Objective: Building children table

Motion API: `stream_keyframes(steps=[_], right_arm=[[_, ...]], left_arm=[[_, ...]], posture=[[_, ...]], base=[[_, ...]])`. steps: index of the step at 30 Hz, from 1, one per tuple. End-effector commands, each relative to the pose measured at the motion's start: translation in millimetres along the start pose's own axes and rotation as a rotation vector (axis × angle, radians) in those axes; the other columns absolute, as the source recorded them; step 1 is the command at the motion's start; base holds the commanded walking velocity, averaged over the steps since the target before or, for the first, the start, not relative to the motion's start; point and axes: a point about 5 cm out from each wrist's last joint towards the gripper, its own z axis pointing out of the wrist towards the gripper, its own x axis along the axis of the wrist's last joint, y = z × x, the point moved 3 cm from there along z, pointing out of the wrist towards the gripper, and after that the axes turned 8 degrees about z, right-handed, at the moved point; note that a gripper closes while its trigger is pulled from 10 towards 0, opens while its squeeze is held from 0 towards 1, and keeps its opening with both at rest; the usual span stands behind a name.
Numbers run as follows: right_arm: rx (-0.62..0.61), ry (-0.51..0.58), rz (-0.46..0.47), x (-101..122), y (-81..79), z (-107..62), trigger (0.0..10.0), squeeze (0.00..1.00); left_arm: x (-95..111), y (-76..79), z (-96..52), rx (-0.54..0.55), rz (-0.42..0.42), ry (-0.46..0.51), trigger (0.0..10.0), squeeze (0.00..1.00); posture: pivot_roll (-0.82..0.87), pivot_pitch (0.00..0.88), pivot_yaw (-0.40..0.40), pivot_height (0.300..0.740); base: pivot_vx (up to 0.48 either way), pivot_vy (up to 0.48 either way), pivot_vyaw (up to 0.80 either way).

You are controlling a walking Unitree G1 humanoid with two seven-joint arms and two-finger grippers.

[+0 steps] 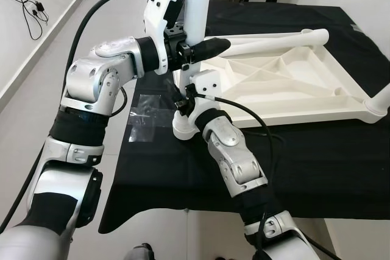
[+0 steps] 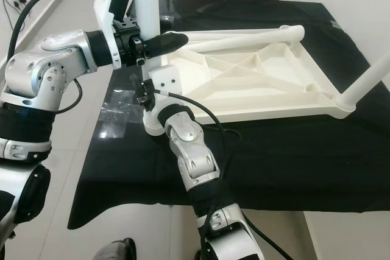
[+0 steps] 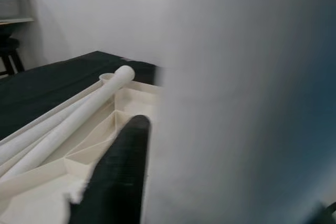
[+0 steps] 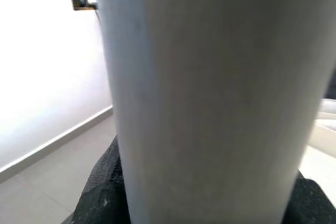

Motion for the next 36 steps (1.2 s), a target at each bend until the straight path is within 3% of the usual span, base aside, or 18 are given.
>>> stream_keyframes(steps=[1,2,4,7,8,9,11,14,15,16,17,22,23,24,25,36], right_arm=[[-0.011,-0.174,0.096,-43.1,-19.3,-6.6,0.0,0.00],[-0.005,-0.176,0.090,-40.4,-22.8,-9.4,0.0,0.00],[0.037,-0.167,0.065,-34.2,-27.5,-9.6,10.0,0.00],[0.124,-0.158,0.031,-28.3,-31.0,-5.5,10.0,0.00],[0.203,-0.140,0.042,-20.7,-32.2,-1.3,10.0,1.00],[0.297,-0.121,0.066,-10.7,-31.1,3.7,10.0,1.00],[0.357,-0.105,0.084,-3.2,-29.8,6.7,10.0,1.00],[0.607,-0.076,0.083,21.8,-23.9,10.4,10.0,1.00],[0.664,-0.078,0.064,28.4,-19.2,10.3,10.0,0.87],[0.664,-0.078,0.064,28.4,-19.2,10.3,10.0,0.87],[0.710,-0.089,0.026,32.9,-13.0,11.7,10.0,0.00],[0.812,-0.169,-0.017,34.4,-0.9,15.0,10.0,0.00],[0.853,-0.205,-0.030,29.0,-0.1,13.4,7.2,0.00],[0.853,-0.205,-0.030,29.0,-0.1,13.4,7.2,0.00],[0.857,-0.230,-0.029,24.1,0.9,14.2,0.0,0.00],[0.902,-0.230,0.013,20.9,-4.6,20.0,0.0,0.00]], left_arm=[[4.6,-1.6,-1.0,0.003,0.002,0.009,0.0,0.00],[4.6,-0.9,-1.0,-0.003,-0.001,0.009,0.0,0.00],[4.8,0.9,-1.0,-0.019,0.000,0.007,0.0,0.00],[5.1,1.2,-0.6,-0.023,0.003,0.007,0.0,0.00],[5.8,1.0,-0.3,-0.024,0.005,0.008,0.0,0.00],[6.2,0.8,0.2,-0.025,0.007,0.009,0.0,0.00],[6.3,0.6,0.5,-0.026,0.009,0.010,0.0,0.00],[6.6,1.1,0.5,-0.031,0.013,0.012,0.0,0.00],[6.7,1.6,0.5,-0.034,0.015,0.014,0.0,0.00],[6.7,1.6,0.5,-0.034,0.015,0.014,0.0,0.00],[6.6,2.1,1.0,-0.037,0.016,0.015,0.0,0.00],[7.6,4.1,2.4,-0.047,0.017,0.021,0.0,0.00],[7.9,4.6,2.6,-0.050,0.020,0.022,0.0,0.00],[7.9,4.6,2.6,-0.050,0.020,0.022,0.0,0.00],[7.6,5.1,2.6,-0.052,0.022,0.022,0.0,0.00],[5.8,6.2,1.2,-0.055,0.032,0.009,0.0,0.00]], posture=[[0.13,0.171,-0.046,0.740],[0.13,0.170,-0.047,0.740],[0.13,0.169,-0.045,0.740],[0.13,0.166,-0.045,0.740],[0.13,0.162,-0.046,0.740],[0.13,0.160,-0.046,0.740],[0.13,0.159,-0.046,0.740],[0.12,0.153,-0.045,0.740],[0.12,0.153,-0.045,0.740],[0.12,0.153,-0.045,0.740],[0.12,0.149,-0.046,0.740],[0.13,0.146,-0.043,0.740],[0.13,0.148,-0.044,0.740],[0.13,0.148,-0.044,0.740],[0.13,0.148,-0.044,0.740],[0.15,0.158,-0.052,0.740]], base=[[0.000,0.000,0.00],[0.000,0.000,0.00],[0.000,0.000,0.00],[0.000,0.000,0.00],[0.000,0.000,0.00],[0.000,0.000,0.00],[0.000,0.000,0.00],[0.000,0.000,0.00],[0.000,0.000,0.00],[0.000,0.000,0.00],[0.000,0.000,0.00],[0.000,0.000,0.00],[0.000,0.000,0.00],[0.000,0.000,0.00],[0.000,0.000,0.00],[0.000,0.000,0.00]])
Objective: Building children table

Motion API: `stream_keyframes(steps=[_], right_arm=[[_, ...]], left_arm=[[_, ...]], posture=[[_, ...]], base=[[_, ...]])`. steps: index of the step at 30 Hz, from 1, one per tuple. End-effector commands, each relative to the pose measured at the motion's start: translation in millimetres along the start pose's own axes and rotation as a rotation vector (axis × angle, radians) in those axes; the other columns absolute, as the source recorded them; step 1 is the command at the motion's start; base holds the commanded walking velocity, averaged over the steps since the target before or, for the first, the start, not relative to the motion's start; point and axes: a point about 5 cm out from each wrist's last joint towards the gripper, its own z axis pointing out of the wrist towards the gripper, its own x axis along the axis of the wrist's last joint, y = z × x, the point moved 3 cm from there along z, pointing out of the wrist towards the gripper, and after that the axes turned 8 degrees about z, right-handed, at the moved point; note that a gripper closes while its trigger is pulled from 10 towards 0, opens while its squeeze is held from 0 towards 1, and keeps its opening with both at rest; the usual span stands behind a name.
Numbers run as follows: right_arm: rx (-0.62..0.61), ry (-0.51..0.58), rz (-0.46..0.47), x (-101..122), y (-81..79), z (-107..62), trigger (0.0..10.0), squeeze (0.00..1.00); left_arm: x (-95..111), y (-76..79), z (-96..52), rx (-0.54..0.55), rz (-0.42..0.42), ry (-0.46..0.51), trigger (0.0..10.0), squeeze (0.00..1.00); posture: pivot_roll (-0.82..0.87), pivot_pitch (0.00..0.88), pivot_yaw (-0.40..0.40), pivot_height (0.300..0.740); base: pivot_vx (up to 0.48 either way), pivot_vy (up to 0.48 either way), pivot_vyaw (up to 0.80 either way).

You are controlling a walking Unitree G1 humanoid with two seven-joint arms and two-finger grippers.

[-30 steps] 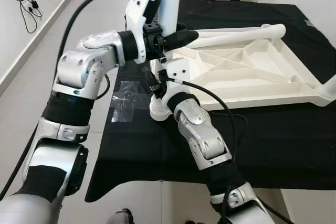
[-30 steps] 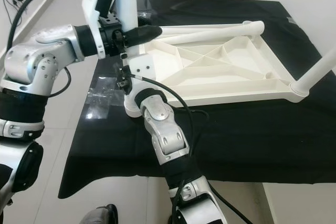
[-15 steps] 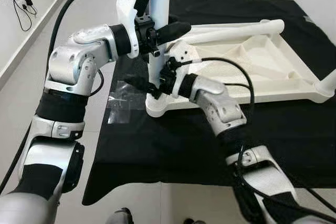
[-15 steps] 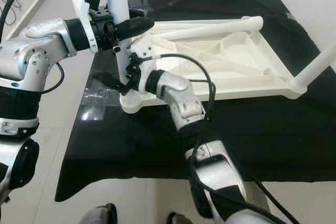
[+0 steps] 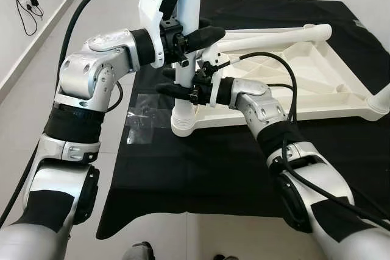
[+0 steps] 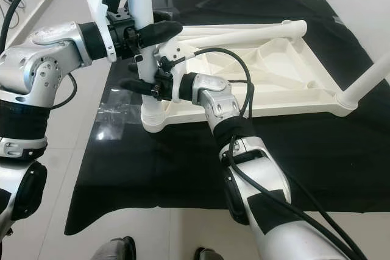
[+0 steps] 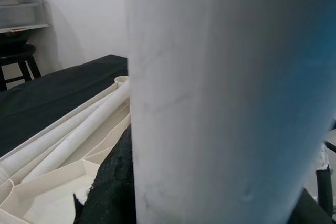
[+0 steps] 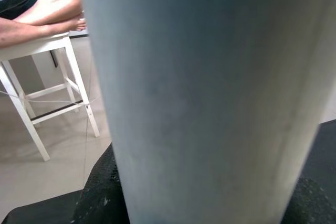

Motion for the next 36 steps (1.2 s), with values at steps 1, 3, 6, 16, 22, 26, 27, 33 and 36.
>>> stream_keyframes(steps=[1,3,6,16,22,26,27,33,36], right_arm=[[0.114,-0.030,0.038,-11.1,-17.3,17.5,0.0,0.00],[0.108,-0.013,0.050,-11.9,-15.6,16.9,0.0,0.00],[0.086,0.017,0.059,-11.9,-13.0,15.0,0.0,0.00],[-0.502,-0.042,0.133,-63.9,13.9,-9.0,0.0,0.00],[-0.828,-0.010,0.219,-103.8,-29.1,-2.6,0.0,0.00],[-0.781,0.061,0.202,-85.5,-25.5,19.4,0.0,0.00],[-0.770,0.064,0.192,-82.5,-21.9,20.4,0.0,0.00],[-0.771,0.020,0.166,-80.9,-17.1,14.9,10.0,0.00],[-0.772,0.014,0.154,-78.7,-18.3,13.6,10.0,0.00]], left_arm=[[-5.7,9.1,6.7,-0.038,-0.004,-0.017,0.0,0.00],[-6.2,8.4,6.8,-0.036,0.009,-0.024,0.0,0.00],[-5.2,3.3,6.8,0.000,-0.001,-0.013,5.0,0.05],[-2.6,-1.5,5.0,0.028,-0.009,-0.018,10.0,1.00],[-6.3,-5.2,3.3,0.040,0.002,-0.043,10.0,0.00],[-5.8,-5.6,6.1,0.039,0.004,-0.041,10.0,0.00],[-4.6,-5.2,6.6,0.035,0.004,-0.036,0.0,0.00],[-4.6,-4.2,4.2,0.028,0.002,-0.035,0.0,0.00],[-5.0,-4.0,3.8,0.027,0.002,-0.036,0.0,0.00]], posture=[[0.15,0.158,-0.052,0.740],[0.14,0.159,-0.052,0.740],[0.14,0.159,-0.050,0.740],[0.15,0.156,-0.067,0.740],[0.14,0.150,-0.043,0.740],[0.14,0.141,-0.039,0.740],[0.14,0.140,-0.040,0.740],[0.14,0.136,-0.042,0.740],[0.14,0.136,-0.043,0.740]], base=[[0.000,0.000,0.00],[0.000,0.000,0.00],[0.000,0.000,0.00],[0.000,0.000,0.00],[0.000,0.000,0.00],[0.000,0.000,0.00],[0.000,0.000,0.00],[0.000,0.000,0.00],[0.000,0.000,0.00]])
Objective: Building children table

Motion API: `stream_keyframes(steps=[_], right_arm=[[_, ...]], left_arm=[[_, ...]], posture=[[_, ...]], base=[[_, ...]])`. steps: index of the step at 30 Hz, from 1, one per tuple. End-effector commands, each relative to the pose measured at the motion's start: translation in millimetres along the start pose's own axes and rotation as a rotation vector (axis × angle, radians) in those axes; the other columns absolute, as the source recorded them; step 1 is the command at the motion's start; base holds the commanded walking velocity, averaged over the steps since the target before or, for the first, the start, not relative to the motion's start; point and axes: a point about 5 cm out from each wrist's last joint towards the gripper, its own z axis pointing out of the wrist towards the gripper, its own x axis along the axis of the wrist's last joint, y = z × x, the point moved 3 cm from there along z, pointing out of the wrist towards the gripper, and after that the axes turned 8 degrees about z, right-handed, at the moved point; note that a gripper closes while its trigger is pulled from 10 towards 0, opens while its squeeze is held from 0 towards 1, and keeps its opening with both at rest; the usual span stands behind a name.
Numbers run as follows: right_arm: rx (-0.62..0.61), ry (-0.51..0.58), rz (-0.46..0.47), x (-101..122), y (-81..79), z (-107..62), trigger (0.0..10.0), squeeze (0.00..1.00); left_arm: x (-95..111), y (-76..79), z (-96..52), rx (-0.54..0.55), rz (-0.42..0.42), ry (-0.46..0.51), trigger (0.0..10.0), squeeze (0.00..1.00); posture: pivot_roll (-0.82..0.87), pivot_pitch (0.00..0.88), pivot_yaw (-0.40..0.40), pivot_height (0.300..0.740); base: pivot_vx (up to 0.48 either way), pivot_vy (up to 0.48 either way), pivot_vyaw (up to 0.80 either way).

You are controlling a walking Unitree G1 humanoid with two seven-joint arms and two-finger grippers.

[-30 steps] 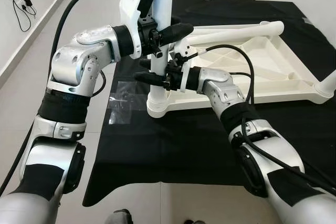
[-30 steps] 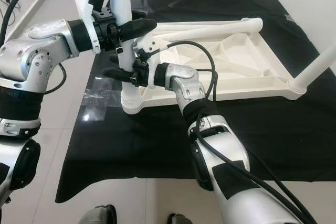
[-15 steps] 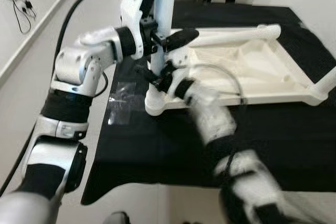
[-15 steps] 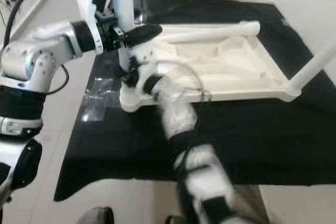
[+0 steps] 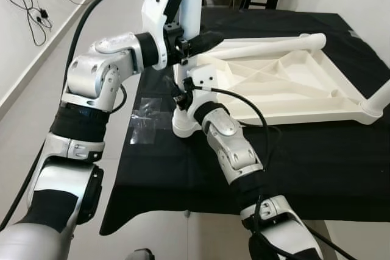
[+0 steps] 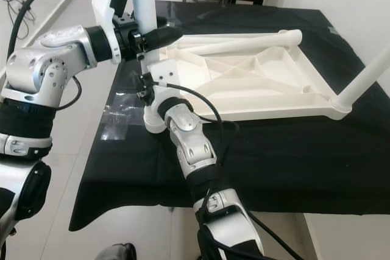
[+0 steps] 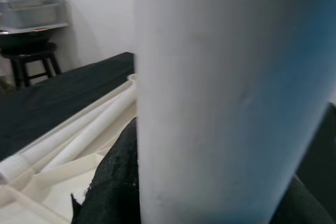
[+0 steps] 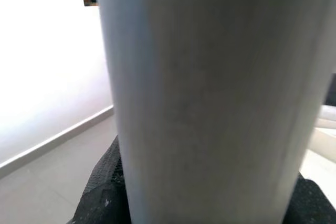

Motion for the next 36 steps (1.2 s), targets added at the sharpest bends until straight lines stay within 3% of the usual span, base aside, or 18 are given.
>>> stream_keyframes(steps=[1,2,3,4,6,7,8,11,12,15,22,23,24,25,36], right_arm=[[-0.032,-0.166,0.071,-45.3,-4.8,-9.1,10.0,0.00],[-0.003,-0.149,0.075,-38.2,-6.5,-9.9,10.0,0.13],[-0.003,-0.149,0.075,-38.2,-6.5,-9.9,10.0,0.13],[0.093,-0.125,0.091,-28.3,-11.0,-8.4,10.0,1.00],[0.093,-0.125,0.091,-28.3,-11.0,-8.4,10.0,1.00],[0.203,-0.101,0.110,-18.4,-13.6,-6.3,10.0,1.00],[0.423,-0.066,0.089,0.5,-9.4,-3.3,10.0,0.94],[0.478,-0.063,0.075,5.4,-5.8,-3.1,10.0,0.94],[0.511,-0.060,0.041,10.0,0.6,-2.0,10.0,0.00],[0.612,-0.095,-0.009,21.8,16.1,-1.0,10.0,0.00],[0.724,-0.139,-0.007,31.9,15.6,-1.4,10.0,0.00],[0.765,-0.144,-0.006,32.4,13.2,-2.3,1.1,0.00],[0.765,-0.144,-0.006,32.4,13.2,-2.3,1.1,0.00],[0.802,-0.150,0.004,32.6,10.4,-3.1,0.0,0.00],[0.854,-0.164,0.000,28.8,8.4,-3.1,0.0,0.00]], left_arm=[[4.3,2.1,0.3,-0.014,0.012,0.008,0.0,0.00],[4.1,2.3,0.1,-0.016,0.012,0.008,0.0,0.00],[4.1,2.3,0.1,-0.016,0.012,0.008,0.0,0.00],[4.4,2.7,0.1,-0.019,0.013,0.008,0.0,0.00],[4.4,2.7,0.1,-0.019,0.013,0.008,0.0,0.00],[4.6,3.1,0.3,-0.021,0.014,0.009,0.0,0.00],[4.5,3.7,1.2,-0.027,0.015,0.009,0.0,0.00],[4.3,4.0,1.5,-0.029,0.016,0.009,0.0,0.00],[4.1,4.6,1.9,-0.033,0.017,0.008,0.0,0.00],[2.8,7.7,1.7,-0.049,0.022,0.003,0.0,0.00],[1.6,15.0,2.5,-0.091,0.030,0.002,0.0,0.00],[1.5,17.1,3.1,-0.103,0.034,0.001,0.0,0.00],[1.5,17.1,3.1,-0.103,0.034,0.001,0.0,0.00],[0.9,18.8,3.7,-0.112,0.040,-0.003,0.0,0.00],[-0.7,21.4,7.5,-0.124,0.043,-0.008,0.0,0.00]], posture=[[0.14,0.136,-0.043,0.740],[0.14,0.133,-0.045,0.740],[0.14,0.133,-0.045,0.740],[0.14,0.132,-0.047,0.740],[0.14,0.132,-0.047,0.740],[0.14,0.129,-0.048,0.740],[0.14,0.125,-0.052,0.740],[0.14,0.125,-0.052,0.740],[0.15,0.123,-0.056,0.740],[0.15,0.123,-0.058,0.740],[0.16,0.119,-0.056,0.740],[0.16,0.119,-0.052,0.740],[0.16,0.119,-0.052,0.740],[0.16,0.118,-0.051,0.740],[0.16,0.119,-0.051,0.740]], base=[[0.000,0.000,0.00],[0.000,0.000,0.00],[0.000,0.000,0.00],[0.000,0.000,0.00],[0.000,0.000,0.00],[0.000,0.000,0.00],[0.000,0.000,0.00],[0.000,0.000,0.00],[0.000,0.000,0.00],[0.000,0.000,0.00],[0.000,0.000,0.00],[0.000,0.000,0.00],[0.000,0.000,0.00],[0.000,0.000,0.00],[0.000,0.000,0.00]])
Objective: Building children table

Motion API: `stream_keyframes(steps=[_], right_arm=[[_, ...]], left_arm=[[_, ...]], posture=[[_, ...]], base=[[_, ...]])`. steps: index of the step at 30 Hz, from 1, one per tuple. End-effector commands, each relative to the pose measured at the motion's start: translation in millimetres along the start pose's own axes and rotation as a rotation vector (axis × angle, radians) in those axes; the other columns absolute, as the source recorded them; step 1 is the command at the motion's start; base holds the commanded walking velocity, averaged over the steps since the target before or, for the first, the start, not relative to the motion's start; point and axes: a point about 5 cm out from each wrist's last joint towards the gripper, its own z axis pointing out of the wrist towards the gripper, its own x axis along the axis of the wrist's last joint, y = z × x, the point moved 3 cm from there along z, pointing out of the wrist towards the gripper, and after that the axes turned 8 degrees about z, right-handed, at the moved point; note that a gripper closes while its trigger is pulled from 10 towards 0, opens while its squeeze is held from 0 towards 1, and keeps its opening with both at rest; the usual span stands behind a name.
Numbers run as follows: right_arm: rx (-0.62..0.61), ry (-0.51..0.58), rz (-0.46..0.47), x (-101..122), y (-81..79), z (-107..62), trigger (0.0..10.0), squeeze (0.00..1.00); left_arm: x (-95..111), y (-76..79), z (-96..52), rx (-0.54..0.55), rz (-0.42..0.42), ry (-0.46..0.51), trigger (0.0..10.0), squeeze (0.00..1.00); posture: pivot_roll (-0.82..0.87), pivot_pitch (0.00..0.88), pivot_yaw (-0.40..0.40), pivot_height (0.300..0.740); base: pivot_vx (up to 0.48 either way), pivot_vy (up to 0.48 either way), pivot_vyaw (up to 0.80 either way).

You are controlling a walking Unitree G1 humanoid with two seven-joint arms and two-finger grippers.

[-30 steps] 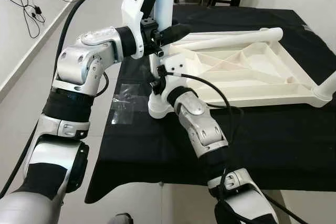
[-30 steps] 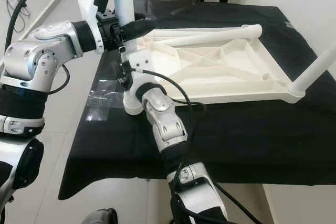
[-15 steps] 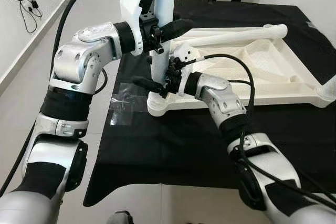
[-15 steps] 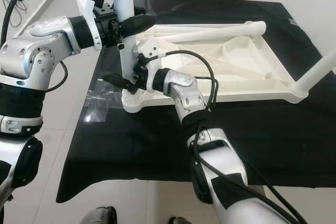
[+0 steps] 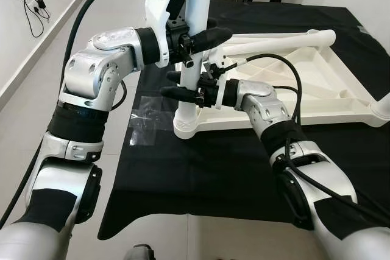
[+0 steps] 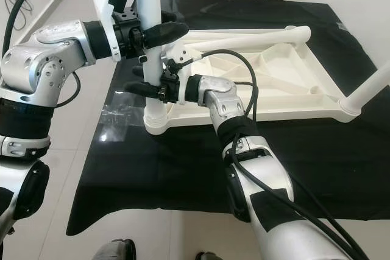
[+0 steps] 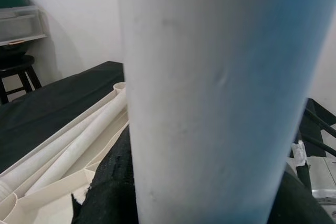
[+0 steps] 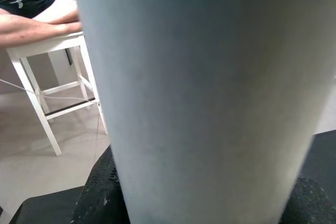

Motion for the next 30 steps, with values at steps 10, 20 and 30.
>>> stream_keyframes(steps=[10,20,30], right_arm=[[-0.040,0.028,0.029,-12.3,1.0,-1.6,0.0,0.00],[-0.587,0.054,0.112,-36.9,29.7,-6.2,0.0,0.00],[-0.858,0.062,0.200,-83.4,-15.6,26.3,0.0,0.00]], left_arm=[[-20.0,4.0,7.7,-0.022,-0.024,-0.043,0.0,0.00],[-19.9,-4.0,4.8,0.025,-0.044,-0.037,10.0,1.00],[-16.1,-10.9,1.3,0.073,-0.030,-0.060,10.0,0.00]], posture=[[0.14,0.122,-0.043,0.740],[0.13,0.118,-0.084,0.740],[0.15,0.129,-0.050,0.740]], base=[[0.000,0.000,0.00],[0.000,0.000,0.00],[0.000,0.000,0.00]])
